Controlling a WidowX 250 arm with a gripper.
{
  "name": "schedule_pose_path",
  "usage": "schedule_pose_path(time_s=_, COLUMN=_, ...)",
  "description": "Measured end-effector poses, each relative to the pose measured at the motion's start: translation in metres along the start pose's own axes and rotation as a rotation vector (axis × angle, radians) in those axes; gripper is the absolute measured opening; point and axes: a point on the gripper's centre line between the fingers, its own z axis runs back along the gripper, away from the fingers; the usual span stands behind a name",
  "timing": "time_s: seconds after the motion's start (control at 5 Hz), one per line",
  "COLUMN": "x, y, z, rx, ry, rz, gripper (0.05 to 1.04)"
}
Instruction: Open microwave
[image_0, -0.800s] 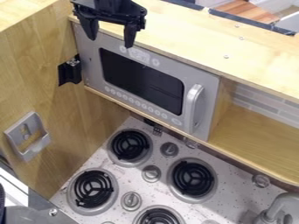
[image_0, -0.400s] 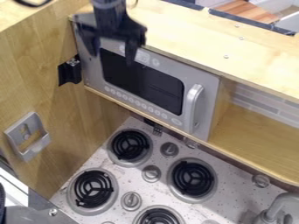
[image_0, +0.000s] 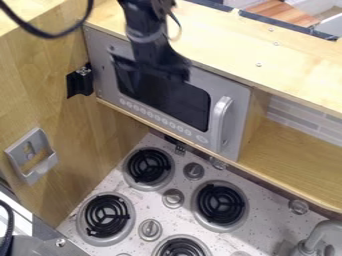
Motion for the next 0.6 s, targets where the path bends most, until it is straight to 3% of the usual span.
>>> schedule_pose_path(time_s=0.2, x=-0.007, y=-0.02, z=-0.005, rx=-0.031, ry=-0.005, rz=-0.045, gripper=0.998)
schedule_pose_path(time_s=0.4, x=-0.015, y=-0.047, z=-0.023, rx=-0.055, ry=0.02, rz=-0.092, gripper=0.998)
schedule_pose_path(time_s=0.6, x=-0.003, y=-0.072, z=-0.037, rx=-0.058, ry=0.018, rz=-0.154, gripper=0.998)
